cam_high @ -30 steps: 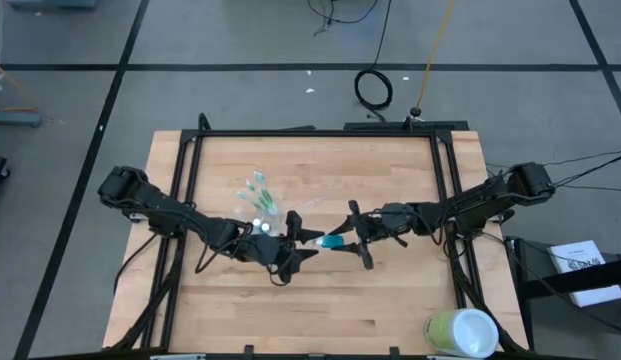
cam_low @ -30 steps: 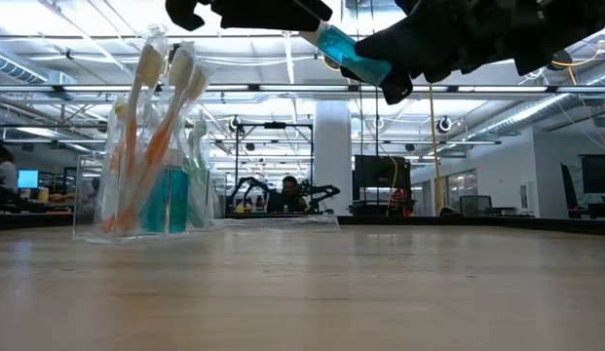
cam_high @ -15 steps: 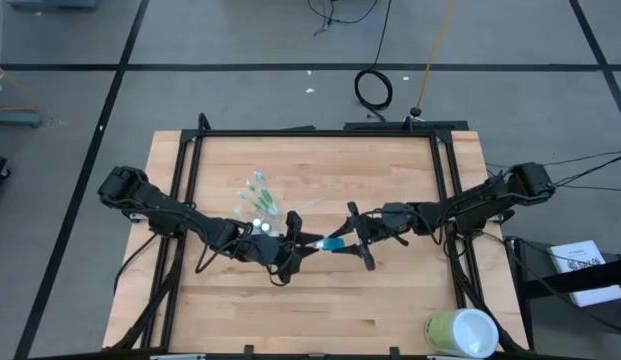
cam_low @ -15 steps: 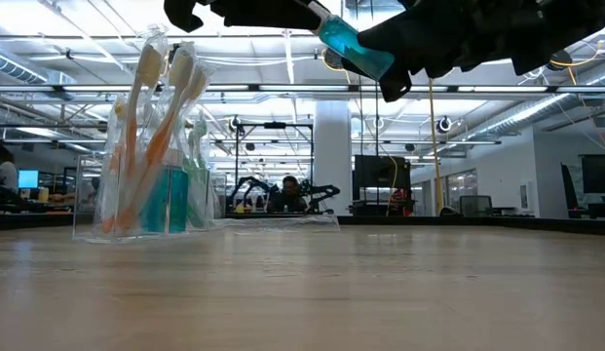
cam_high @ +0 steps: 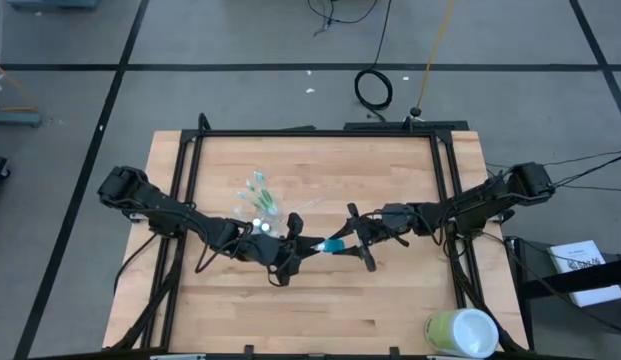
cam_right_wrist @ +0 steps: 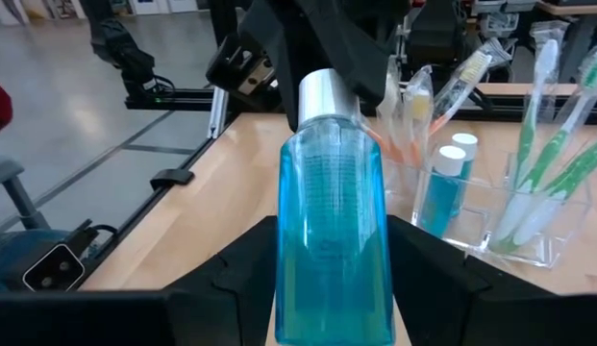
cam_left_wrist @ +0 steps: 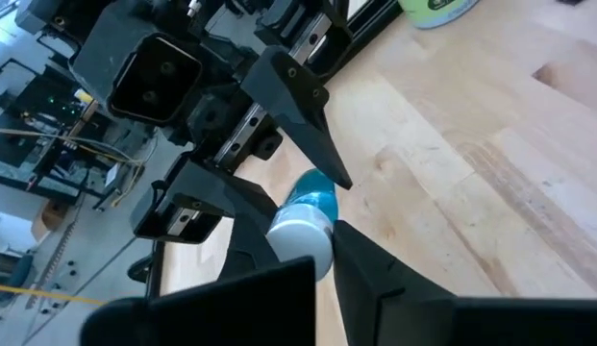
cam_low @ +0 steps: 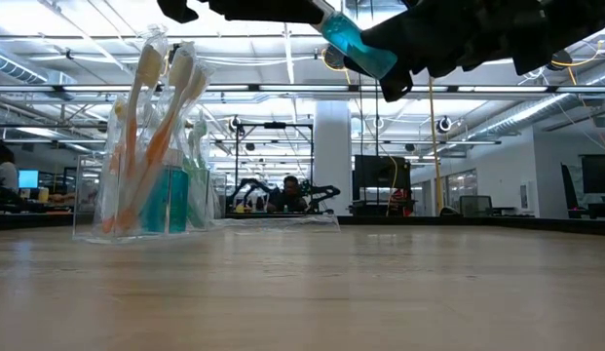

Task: Pick & Place toothbrushing station
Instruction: Put the blue mouthwash into the middle section of the transparent organizer

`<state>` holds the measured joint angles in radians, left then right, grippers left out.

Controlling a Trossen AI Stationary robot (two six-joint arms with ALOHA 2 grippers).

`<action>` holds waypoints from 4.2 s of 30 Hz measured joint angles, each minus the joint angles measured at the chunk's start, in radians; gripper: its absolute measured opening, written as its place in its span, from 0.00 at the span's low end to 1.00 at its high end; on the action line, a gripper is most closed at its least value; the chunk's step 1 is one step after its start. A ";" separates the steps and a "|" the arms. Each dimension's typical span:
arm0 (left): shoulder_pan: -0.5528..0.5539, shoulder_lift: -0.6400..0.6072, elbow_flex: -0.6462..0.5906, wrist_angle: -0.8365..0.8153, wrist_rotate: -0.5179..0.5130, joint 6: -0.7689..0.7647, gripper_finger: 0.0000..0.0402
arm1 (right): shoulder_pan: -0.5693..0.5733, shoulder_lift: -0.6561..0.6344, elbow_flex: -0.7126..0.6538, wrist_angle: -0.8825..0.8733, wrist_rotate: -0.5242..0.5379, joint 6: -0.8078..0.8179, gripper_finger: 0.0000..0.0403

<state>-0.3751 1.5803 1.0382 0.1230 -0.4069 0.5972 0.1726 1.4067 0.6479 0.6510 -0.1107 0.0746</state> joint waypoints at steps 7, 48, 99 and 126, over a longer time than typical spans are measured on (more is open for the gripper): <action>-0.020 -0.003 0.000 0.007 -0.026 -0.005 0.00 | 0.000 0.000 0.000 0.007 -0.002 -0.003 0.41; -0.020 -0.094 0.000 0.032 -0.137 -0.676 0.32 | 0.000 -0.110 0.000 -0.037 0.046 -0.117 0.38; 0.138 -0.062 0.000 0.056 0.118 -0.784 0.50 | 0.000 -0.088 0.000 -0.012 0.135 -0.168 0.41; 0.130 -0.078 0.000 0.058 0.134 -0.742 0.00 | -0.001 -0.104 0.002 -0.056 0.138 -0.166 0.47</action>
<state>-0.2451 1.5025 1.0382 0.1812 -0.2730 -0.1451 0.1715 1.3027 0.6495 0.5946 0.0272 -0.0917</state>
